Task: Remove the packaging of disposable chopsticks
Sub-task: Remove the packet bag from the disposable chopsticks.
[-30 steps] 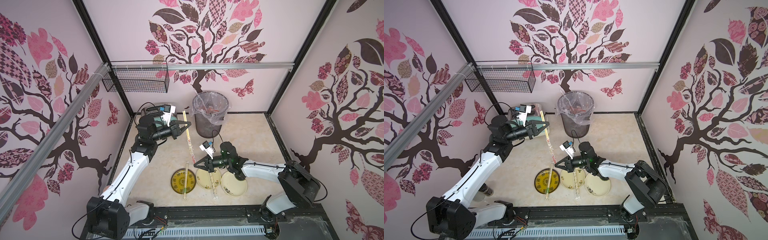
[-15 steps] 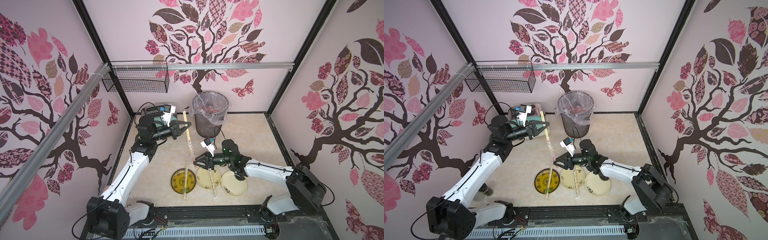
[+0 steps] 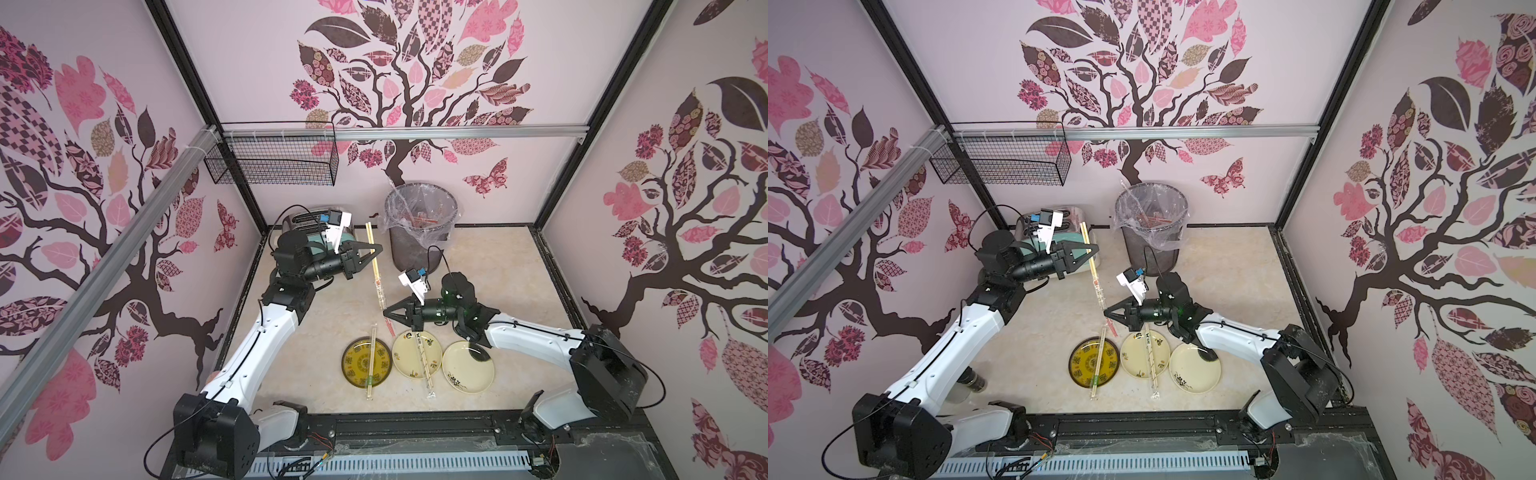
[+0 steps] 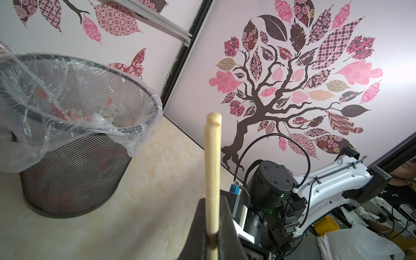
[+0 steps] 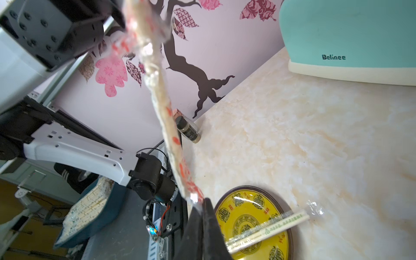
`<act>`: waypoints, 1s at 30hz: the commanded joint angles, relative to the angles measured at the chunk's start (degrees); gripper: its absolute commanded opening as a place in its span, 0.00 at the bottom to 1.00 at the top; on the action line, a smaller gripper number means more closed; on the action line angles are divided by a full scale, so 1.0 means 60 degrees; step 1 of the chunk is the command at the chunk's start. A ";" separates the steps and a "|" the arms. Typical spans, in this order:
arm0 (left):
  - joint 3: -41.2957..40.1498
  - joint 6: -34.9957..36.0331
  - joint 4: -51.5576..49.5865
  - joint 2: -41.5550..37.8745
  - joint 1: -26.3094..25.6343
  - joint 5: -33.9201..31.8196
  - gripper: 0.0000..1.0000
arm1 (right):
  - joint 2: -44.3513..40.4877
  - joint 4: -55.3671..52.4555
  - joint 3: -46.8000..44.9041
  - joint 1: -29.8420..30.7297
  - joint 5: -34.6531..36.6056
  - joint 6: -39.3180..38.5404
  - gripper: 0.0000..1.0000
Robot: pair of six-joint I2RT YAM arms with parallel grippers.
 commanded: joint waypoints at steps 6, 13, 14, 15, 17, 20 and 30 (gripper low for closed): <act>-0.0039 0.0081 0.0070 -0.0083 0.0031 0.0181 0.00 | -0.0380 -0.0036 -0.0791 0.0063 0.0082 -0.0042 0.00; -0.0038 0.0061 0.0070 -0.0068 0.0028 0.0205 0.00 | -0.0509 -0.0142 -0.0675 0.0054 0.0136 -0.0087 0.30; -0.0036 0.0060 0.0070 -0.0065 0.0027 0.0223 0.00 | -0.0538 -0.0147 -0.0589 0.0054 0.0124 -0.0087 0.32; -0.0041 0.0061 0.0064 -0.0065 0.0020 0.0227 0.00 | -0.0536 -0.0177 -0.0507 0.0062 0.0116 -0.0099 0.33; -0.0045 0.0056 0.0069 -0.0033 0.0022 0.0245 0.00 | -0.0546 -0.0239 -0.0265 0.0063 0.0095 -0.0130 0.34; -0.0043 0.0047 0.0069 -0.0022 0.0011 0.0251 0.00 | -0.0500 -0.0245 0.0044 0.0065 0.0093 -0.0167 0.35; -0.0027 0.0045 0.0067 0.0017 0.0011 0.0332 0.00 | -0.0047 -0.0003 0.0654 0.0084 -0.0092 0.0002 0.30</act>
